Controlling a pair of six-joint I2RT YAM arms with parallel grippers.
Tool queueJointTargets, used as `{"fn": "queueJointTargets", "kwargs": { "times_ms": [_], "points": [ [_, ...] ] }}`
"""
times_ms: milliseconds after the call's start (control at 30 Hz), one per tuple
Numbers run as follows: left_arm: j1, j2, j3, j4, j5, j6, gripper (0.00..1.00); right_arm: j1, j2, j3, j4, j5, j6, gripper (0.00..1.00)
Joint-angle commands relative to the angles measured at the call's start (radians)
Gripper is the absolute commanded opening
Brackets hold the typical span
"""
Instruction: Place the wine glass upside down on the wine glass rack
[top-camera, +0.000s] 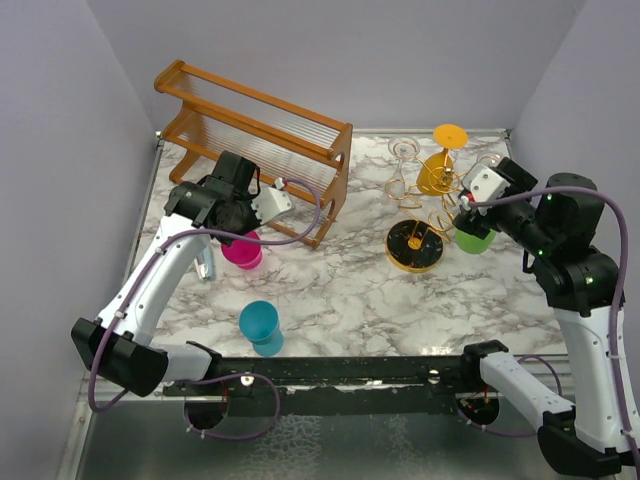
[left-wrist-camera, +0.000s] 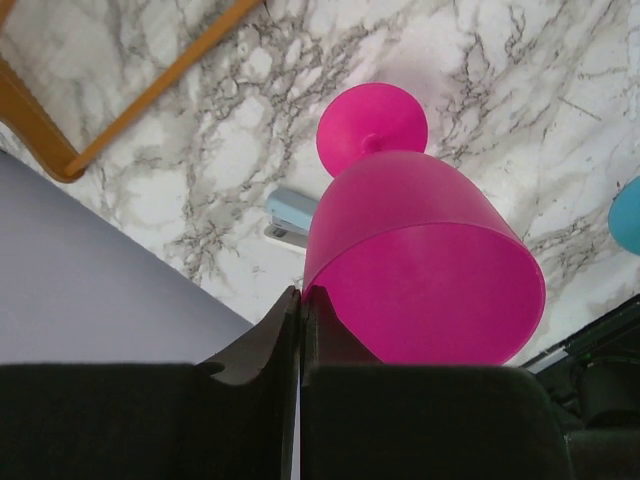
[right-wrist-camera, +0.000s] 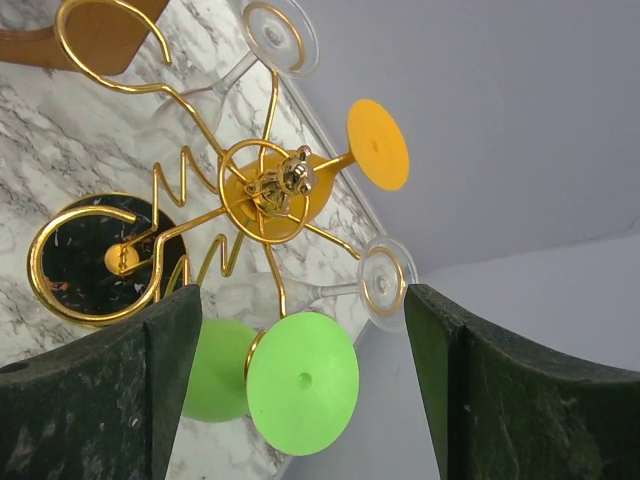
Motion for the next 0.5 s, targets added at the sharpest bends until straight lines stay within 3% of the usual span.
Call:
{"fn": "queueJointTargets", "kwargs": {
  "times_ms": [0, 300, 467],
  "points": [
    [0.006, -0.030, 0.092, 0.007, 0.089, 0.006, 0.00, -0.005, 0.015, 0.020, 0.064, 0.018, 0.065, 0.82],
    [0.006, -0.079, 0.276, -0.026, 0.504, 0.037, 0.00, -0.005, 0.040, 0.045, 0.129, -0.081, 0.159, 0.89],
    [0.006, -0.116, 0.317, 0.063, 0.703, -0.002, 0.00, -0.005, 0.051, 0.047, 0.138, -0.180, 0.140, 0.89]
  ]
}}
